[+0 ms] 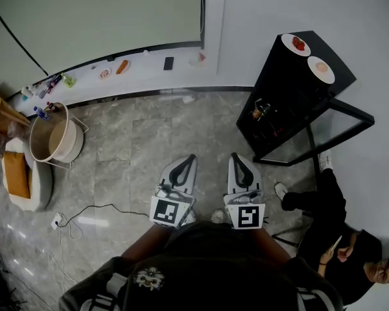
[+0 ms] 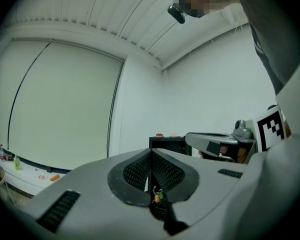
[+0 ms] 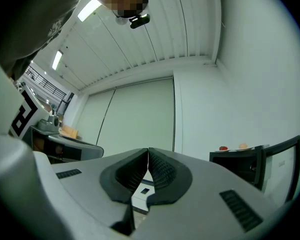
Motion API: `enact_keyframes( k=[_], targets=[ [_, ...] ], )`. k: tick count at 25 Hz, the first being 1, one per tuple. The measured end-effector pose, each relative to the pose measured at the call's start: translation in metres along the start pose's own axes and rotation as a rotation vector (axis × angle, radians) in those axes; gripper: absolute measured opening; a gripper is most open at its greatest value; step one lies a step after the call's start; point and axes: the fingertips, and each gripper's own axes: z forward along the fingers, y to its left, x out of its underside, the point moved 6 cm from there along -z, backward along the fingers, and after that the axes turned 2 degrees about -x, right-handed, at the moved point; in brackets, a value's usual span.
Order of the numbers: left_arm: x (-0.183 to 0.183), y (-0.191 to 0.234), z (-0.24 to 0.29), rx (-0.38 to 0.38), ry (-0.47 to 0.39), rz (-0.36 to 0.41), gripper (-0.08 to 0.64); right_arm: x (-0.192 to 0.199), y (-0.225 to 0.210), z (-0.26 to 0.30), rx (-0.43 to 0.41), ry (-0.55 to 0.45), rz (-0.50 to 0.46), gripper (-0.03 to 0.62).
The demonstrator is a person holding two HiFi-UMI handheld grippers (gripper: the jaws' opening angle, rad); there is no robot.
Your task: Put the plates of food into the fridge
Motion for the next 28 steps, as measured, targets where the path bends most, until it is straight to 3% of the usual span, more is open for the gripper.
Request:
enact_keyframes(
  k=[4,9,15,28],
  targets=[
    [-0.001,0.003,0.004,0.002,-0.012,-0.013,0.023,-0.001,-0.004,0.001,0.037,-0.025,-0.016,0.025],
    [-0.002,0.011,0.002,0.018,-0.037,0.050,0.022,0.003,-0.001,0.007,0.050,-0.013,0.003,0.025],
    [-0.007,0.031,0.006,0.043,-0.058,-0.019,0.023,0.017,0.008,0.016,0.051,0.003,-0.010,0.025],
    [-0.010,0.054,0.020,0.044,-0.068,-0.053,0.023,0.012,0.008,0.029,0.091,-0.005,0.020,0.025]
  ],
)
